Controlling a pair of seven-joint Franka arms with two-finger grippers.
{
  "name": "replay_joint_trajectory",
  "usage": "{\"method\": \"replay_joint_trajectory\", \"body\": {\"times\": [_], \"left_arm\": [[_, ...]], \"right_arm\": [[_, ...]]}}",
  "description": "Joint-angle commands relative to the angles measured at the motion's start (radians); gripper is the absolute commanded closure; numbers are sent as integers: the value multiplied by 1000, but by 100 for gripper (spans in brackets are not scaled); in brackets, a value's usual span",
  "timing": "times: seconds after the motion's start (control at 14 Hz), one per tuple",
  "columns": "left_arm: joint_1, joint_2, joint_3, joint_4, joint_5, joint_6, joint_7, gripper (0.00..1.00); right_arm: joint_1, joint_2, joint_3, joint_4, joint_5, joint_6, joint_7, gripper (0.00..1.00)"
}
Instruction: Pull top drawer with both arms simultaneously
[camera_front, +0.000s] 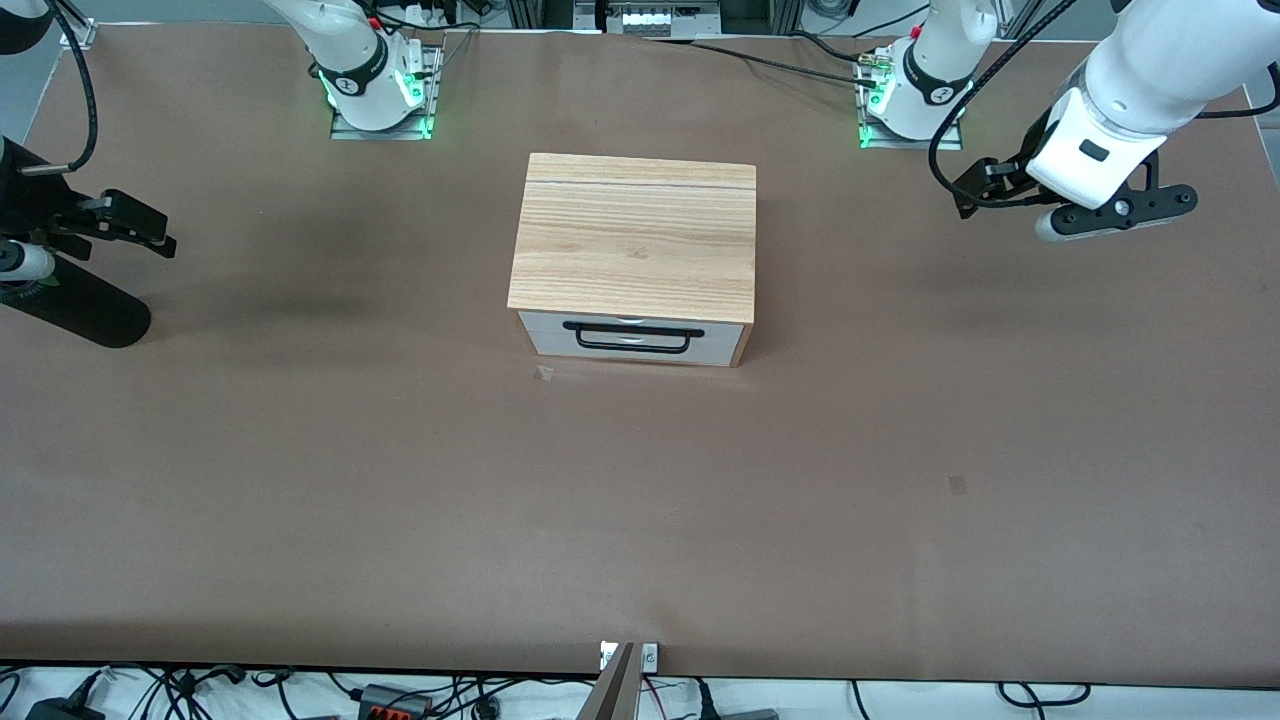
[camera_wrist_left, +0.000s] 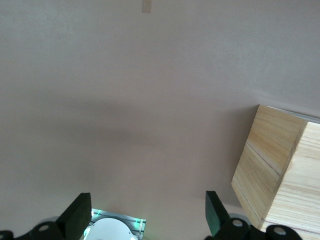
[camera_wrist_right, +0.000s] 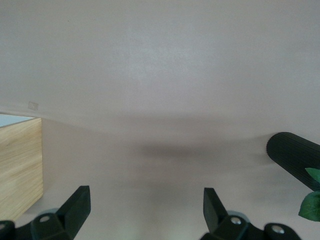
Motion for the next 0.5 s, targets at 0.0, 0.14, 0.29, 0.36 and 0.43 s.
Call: {"method": "replay_joint_trajectory", "body": {"times": [0.0, 0.14, 0.29, 0.36, 0.43], "left_arm": [[-3, 17, 4, 34, 7, -26, 4, 0], [-3, 17, 4, 34, 7, -25, 9, 0], [-3, 17, 5, 34, 7, -26, 9, 0], [-5, 17, 5, 34, 7, -26, 9, 0], [-5, 17, 4, 34, 4, -26, 10, 0]], "right_arm": [[2, 3, 1, 19, 6, -18, 12, 0], [2, 3, 1, 19, 6, -18, 12, 0], [2, 3, 1, 19, 6, -19, 12, 0], [2, 3, 1, 19, 6, -18, 12, 0], [2, 3, 1, 19, 6, -19, 12, 0]]}}
